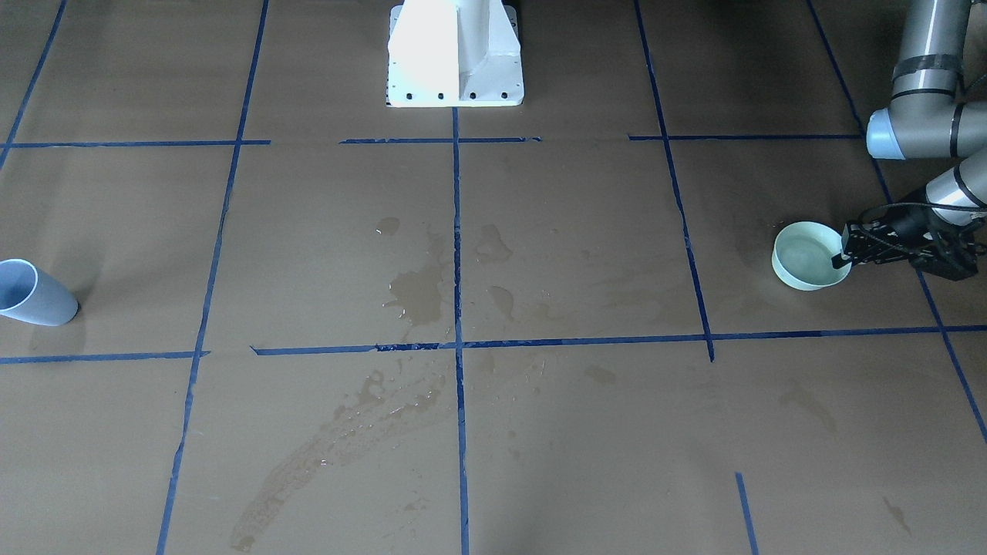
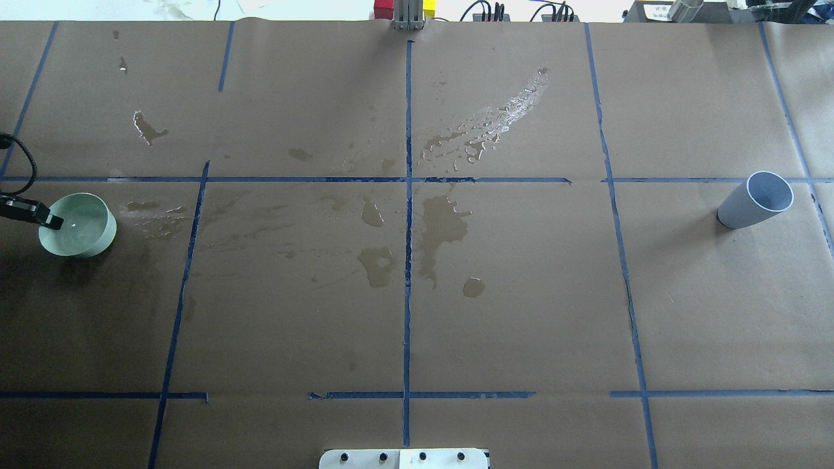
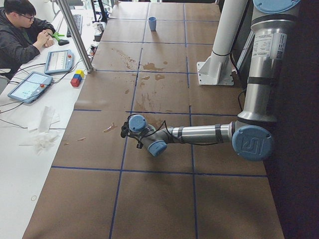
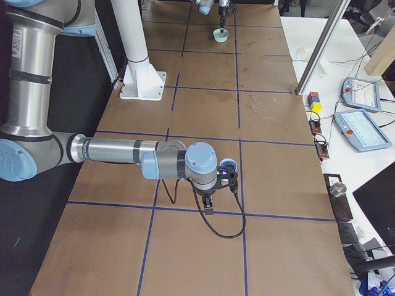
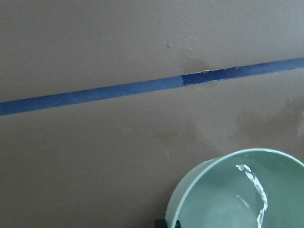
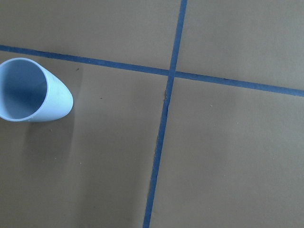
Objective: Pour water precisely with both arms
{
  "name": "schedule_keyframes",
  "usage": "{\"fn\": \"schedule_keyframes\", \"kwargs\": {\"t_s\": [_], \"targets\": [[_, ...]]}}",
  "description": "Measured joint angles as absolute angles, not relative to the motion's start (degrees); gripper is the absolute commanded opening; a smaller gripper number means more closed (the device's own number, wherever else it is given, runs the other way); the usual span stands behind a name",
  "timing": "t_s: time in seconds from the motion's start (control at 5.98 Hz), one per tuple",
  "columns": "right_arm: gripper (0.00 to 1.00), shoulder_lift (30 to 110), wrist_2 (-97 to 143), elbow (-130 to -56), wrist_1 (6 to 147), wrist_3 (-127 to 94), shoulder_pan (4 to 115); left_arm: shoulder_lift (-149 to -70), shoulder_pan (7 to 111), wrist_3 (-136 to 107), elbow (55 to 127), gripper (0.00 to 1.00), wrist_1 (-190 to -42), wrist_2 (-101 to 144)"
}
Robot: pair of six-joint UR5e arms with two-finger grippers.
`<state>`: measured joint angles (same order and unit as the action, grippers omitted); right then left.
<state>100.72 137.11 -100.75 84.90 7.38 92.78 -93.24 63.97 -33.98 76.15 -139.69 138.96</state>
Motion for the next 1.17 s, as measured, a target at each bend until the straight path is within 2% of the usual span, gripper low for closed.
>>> {"fn": "schedule_keyframes", "kwargs": {"t_s": [0.17, 0.84, 1.17], "targets": [[1.00, 100.7, 137.1, -100.8, 84.9, 7.4, 92.8, -93.5, 63.9, -33.9, 76.0, 1.00, -139.6, 138.9], [1.00, 100.7, 137.2, -100.8, 84.8, 7.4, 92.6, -94.4, 66.8, -28.7, 76.6, 1.00, -138.1, 138.1], [1.00, 100.7, 137.1, -100.8, 84.8, 7.4, 92.6, -94.5, 72.8, -15.9, 78.3, 1.00, -128.1, 137.5]]}}
